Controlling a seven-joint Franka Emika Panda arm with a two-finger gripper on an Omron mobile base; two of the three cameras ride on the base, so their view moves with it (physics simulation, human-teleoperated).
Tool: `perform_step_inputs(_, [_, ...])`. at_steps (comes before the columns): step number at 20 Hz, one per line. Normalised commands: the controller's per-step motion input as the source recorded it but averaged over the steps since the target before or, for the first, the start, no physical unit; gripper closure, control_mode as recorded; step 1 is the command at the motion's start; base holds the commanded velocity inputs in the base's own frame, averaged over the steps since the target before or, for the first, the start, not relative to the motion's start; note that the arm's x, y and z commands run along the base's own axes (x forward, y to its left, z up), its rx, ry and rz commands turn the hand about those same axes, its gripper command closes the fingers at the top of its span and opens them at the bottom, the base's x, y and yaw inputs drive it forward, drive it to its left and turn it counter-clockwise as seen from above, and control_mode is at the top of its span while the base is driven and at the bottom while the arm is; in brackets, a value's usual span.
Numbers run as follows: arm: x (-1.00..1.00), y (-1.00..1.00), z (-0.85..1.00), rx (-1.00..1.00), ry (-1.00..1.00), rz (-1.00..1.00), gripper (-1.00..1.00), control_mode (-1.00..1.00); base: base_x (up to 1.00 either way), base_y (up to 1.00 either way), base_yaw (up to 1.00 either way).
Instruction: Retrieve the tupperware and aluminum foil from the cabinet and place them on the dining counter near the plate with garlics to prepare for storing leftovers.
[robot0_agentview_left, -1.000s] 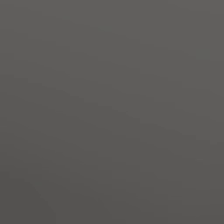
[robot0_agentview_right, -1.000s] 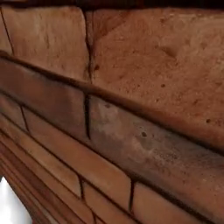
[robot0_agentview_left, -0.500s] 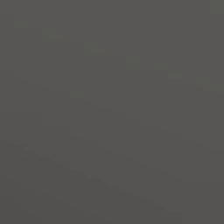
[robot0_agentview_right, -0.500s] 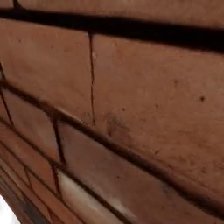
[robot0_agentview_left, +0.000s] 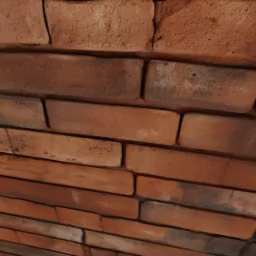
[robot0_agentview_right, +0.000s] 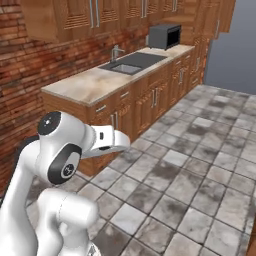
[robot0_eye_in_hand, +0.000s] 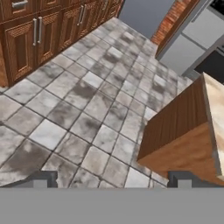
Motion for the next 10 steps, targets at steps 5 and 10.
perform_step_inputs(5, [0.0,0.0,0.0,0.0,0.0,0.0,-1.0,1.0,1.0,0.14,-0.01])
perform_step_inputs(10, [0.0,0.0,0.0,0.0,0.0,0.0,-1.0,1.0,1.0,-0.39,0.03])
